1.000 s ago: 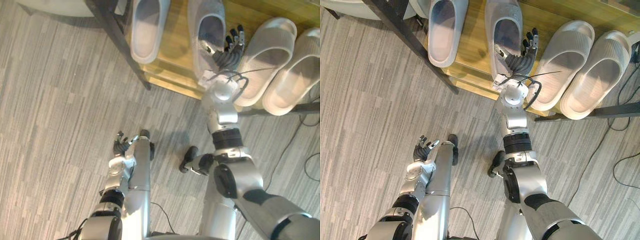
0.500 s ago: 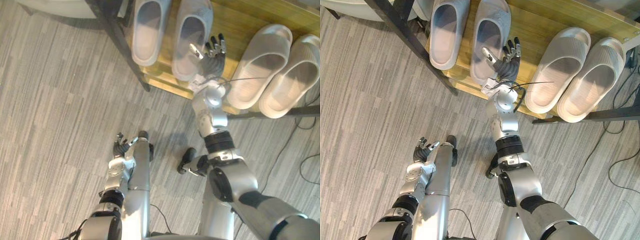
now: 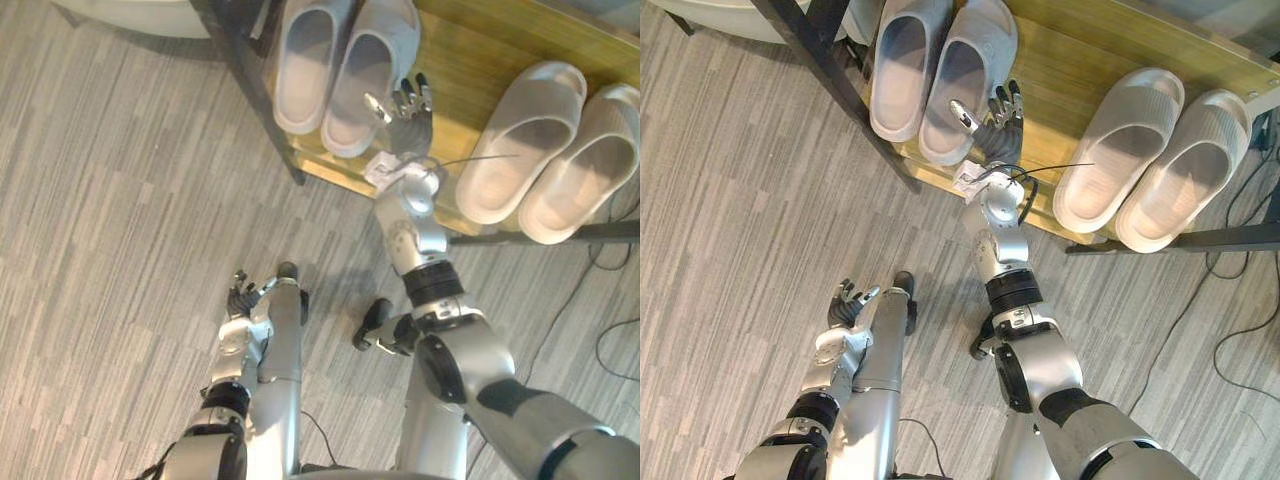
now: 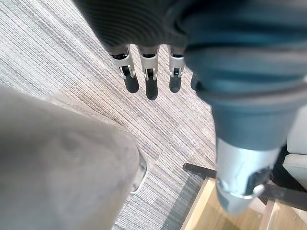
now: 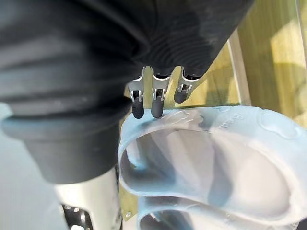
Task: Organize the slippers on the shoe rack
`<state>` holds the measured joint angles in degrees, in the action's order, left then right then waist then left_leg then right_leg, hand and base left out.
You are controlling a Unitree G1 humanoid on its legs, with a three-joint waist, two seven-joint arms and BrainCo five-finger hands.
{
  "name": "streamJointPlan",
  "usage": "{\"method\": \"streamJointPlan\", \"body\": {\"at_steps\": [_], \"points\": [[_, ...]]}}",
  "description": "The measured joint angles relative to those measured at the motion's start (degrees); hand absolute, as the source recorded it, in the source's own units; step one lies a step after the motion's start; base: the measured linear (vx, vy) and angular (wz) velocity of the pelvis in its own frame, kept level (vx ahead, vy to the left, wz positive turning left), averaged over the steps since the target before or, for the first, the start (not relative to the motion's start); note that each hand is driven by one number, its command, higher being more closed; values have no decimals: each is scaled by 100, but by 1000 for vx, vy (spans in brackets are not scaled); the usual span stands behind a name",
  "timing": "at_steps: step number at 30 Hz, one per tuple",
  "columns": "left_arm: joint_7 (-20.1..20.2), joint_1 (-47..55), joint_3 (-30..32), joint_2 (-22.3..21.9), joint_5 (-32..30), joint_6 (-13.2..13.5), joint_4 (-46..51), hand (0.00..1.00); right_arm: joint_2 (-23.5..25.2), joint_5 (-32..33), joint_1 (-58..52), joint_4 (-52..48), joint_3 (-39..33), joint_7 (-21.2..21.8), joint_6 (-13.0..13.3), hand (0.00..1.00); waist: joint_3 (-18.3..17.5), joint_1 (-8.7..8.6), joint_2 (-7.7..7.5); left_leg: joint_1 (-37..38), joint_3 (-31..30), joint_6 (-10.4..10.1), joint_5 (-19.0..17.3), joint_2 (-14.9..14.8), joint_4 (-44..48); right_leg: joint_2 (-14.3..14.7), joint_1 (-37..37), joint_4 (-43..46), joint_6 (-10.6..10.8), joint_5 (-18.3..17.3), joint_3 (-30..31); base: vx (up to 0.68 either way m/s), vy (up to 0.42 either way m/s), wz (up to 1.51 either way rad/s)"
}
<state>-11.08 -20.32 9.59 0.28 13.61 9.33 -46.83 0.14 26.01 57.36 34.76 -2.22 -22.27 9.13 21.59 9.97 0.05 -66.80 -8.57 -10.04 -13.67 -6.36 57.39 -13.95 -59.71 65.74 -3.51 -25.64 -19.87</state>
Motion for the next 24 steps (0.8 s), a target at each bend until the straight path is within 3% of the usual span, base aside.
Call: {"method": "streamJointPlan", "body": {"at_steps": [10, 13, 15, 19, 24], "points": [[18, 244, 58, 48, 2, 1, -113, 0, -524, -275, -300, 207, -205, 139, -30, 0, 12, -125, -18, 524, 55, 39, 58, -72, -277, 88, 542, -377, 87, 74, -36, 9, 37, -2], [31, 367, 61, 119, -2, -1, -112, 0, -508, -518, -789, -269, -20, 152, -65, 0, 60, -178, -104, 849, 147, 50, 65, -120, -452, 122, 819, -557, 117, 119, 2, 35, 44, -8], [35, 465, 60, 145, -10, -1, -114, 0, -505, -738, -1065, -621, 187, 179, -70, 0, 67, -237, -114, 1042, 179, 53, 63, -163, -552, 156, 1028, -712, 20, 197, -16, 52, 51, -6], [143, 814, 23, 211, -113, 3, -102, 0, -497, -1407, -2129, -1849, 575, 285, -56, 0, 44, -385, -156, 2032, 651, 221, 171, -366, -1234, 196, 1970, -1396, 145, 367, -22, 70, 66, 3], [290, 1253, -557, 225, -284, -8, -105, 0, -456, -2014, -3599, -2393, 1036, 607, -41, 0, -241, -509, -390, 3245, 1282, 379, 335, -508, -2251, 302, 3038, -2510, 359, 719, 56, 104, 90, -10]]}}
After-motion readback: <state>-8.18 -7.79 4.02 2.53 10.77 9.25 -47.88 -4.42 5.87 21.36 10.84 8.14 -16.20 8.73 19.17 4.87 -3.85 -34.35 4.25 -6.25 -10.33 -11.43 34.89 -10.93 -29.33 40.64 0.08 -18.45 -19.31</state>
